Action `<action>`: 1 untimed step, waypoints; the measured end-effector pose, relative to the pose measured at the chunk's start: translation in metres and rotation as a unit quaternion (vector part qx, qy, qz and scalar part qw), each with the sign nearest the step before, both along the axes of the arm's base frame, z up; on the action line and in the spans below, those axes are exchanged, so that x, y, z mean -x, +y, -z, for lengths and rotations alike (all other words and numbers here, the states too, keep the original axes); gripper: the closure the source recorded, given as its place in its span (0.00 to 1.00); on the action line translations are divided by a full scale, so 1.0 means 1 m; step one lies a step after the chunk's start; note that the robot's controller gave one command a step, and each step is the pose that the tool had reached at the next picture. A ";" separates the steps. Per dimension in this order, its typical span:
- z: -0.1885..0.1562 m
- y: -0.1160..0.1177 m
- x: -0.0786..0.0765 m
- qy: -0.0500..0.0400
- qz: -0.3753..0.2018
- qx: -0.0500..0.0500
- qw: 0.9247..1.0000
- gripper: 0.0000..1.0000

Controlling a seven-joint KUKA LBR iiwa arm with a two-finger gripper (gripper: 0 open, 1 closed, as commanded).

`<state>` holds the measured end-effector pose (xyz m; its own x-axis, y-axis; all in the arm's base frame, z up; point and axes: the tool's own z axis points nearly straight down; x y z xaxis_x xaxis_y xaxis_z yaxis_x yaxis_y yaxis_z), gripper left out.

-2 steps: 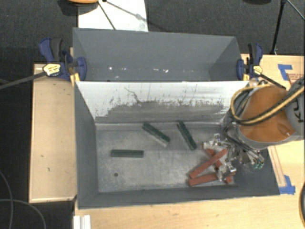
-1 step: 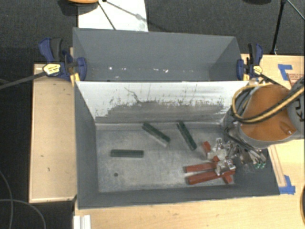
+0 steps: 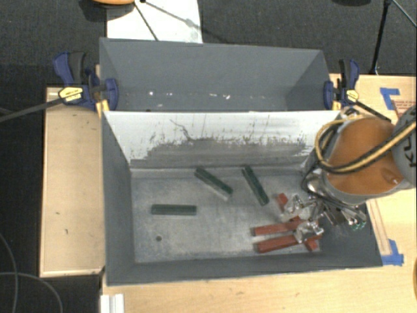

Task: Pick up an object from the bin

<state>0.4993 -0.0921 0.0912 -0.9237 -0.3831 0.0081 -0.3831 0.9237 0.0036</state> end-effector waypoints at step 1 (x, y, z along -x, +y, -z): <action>-0.033 0.000 -0.002 -0.005 -0.099 -0.001 0.995 1.00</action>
Offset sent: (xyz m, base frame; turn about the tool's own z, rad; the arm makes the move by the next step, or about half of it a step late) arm -0.0132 0.0074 0.1087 -0.0202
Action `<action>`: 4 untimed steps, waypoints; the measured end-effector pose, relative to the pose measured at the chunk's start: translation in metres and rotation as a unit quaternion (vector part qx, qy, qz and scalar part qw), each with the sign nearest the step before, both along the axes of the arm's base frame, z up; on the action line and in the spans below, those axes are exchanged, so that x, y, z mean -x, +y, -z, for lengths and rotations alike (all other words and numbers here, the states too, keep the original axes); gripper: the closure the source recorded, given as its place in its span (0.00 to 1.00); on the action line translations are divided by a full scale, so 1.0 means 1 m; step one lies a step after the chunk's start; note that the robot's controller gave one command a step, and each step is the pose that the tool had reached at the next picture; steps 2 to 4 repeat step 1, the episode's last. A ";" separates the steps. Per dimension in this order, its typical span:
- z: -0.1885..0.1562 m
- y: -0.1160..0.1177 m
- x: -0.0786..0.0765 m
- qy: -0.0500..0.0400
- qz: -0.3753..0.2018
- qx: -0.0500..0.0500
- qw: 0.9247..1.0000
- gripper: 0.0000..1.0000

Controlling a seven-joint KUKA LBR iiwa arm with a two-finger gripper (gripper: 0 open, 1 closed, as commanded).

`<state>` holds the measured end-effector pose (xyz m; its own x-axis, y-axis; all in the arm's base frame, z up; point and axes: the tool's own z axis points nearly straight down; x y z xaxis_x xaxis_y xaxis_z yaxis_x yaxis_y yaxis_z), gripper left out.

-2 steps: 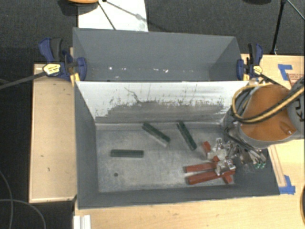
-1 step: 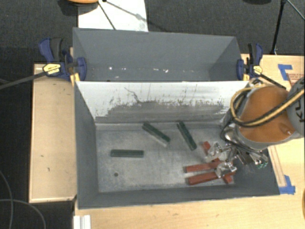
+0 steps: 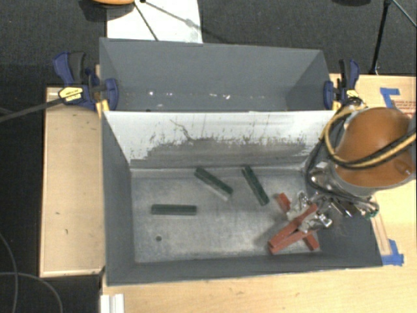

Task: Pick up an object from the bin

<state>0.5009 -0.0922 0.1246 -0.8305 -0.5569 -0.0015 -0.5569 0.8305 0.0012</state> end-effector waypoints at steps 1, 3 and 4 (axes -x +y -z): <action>-0.076 0.008 0.014 0.000 0.089 0.000 0.996 1.00; -0.076 0.008 0.014 0.000 0.089 0.000 0.996 1.00; -0.076 0.008 0.014 0.000 0.089 0.000 0.996 1.00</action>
Offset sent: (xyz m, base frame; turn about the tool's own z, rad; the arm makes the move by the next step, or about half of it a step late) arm 0.0000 0.0000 0.0000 0.0000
